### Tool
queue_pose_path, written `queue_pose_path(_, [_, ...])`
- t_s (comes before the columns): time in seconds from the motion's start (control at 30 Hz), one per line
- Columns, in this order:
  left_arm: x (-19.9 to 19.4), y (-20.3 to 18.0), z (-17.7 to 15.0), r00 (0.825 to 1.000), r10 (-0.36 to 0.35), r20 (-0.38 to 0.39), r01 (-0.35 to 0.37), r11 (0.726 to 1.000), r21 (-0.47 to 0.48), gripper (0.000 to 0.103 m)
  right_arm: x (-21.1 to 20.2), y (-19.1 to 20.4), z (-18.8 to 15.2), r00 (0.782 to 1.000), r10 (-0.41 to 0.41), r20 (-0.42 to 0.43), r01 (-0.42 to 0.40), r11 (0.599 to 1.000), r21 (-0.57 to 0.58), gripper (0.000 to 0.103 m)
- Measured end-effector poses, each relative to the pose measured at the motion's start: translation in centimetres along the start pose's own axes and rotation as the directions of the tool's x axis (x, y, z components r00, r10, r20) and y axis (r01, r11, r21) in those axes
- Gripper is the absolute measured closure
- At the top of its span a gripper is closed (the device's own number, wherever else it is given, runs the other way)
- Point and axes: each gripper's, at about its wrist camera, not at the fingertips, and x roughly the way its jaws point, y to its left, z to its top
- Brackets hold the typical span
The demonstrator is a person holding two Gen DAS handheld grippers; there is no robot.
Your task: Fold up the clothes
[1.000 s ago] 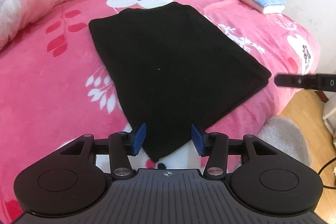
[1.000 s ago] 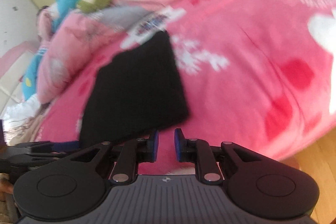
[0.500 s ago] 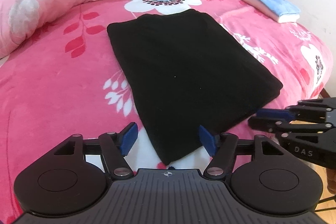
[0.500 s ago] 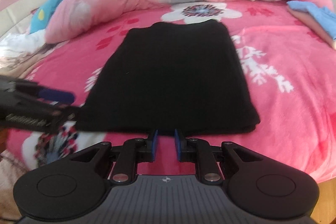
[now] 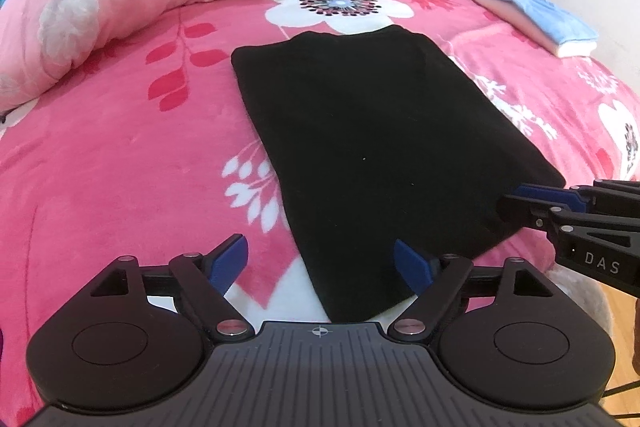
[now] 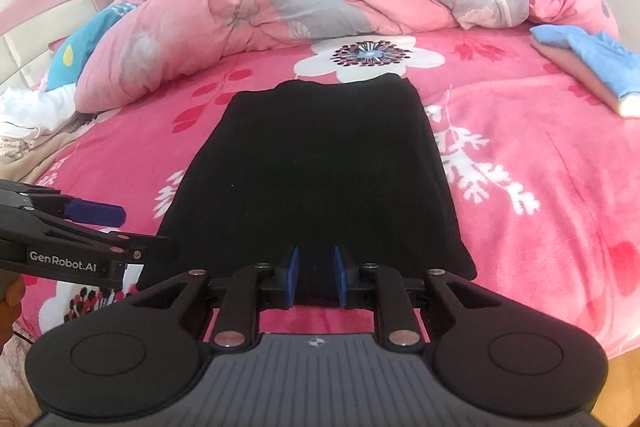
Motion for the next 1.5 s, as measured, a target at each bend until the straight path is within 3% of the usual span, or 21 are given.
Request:
queue_pose_path(0.5, [0.8,0.3,0.2,1.000,0.017,-0.001,-0.017,1.000,-0.010,0.010,0.9,0.7,0.4,1.000,-0.023,-0.002,0.023,0.999,-0.025,0.071])
queue_pose_path(1.5, [2.4,0.7,-1.2,0.999,0.041,-0.021,-0.042,0.999,-0.019,0.001,1.3,1.9,-1.4,0.999,0.006,-0.033,-0.007,0.999,-0.034,0.059])
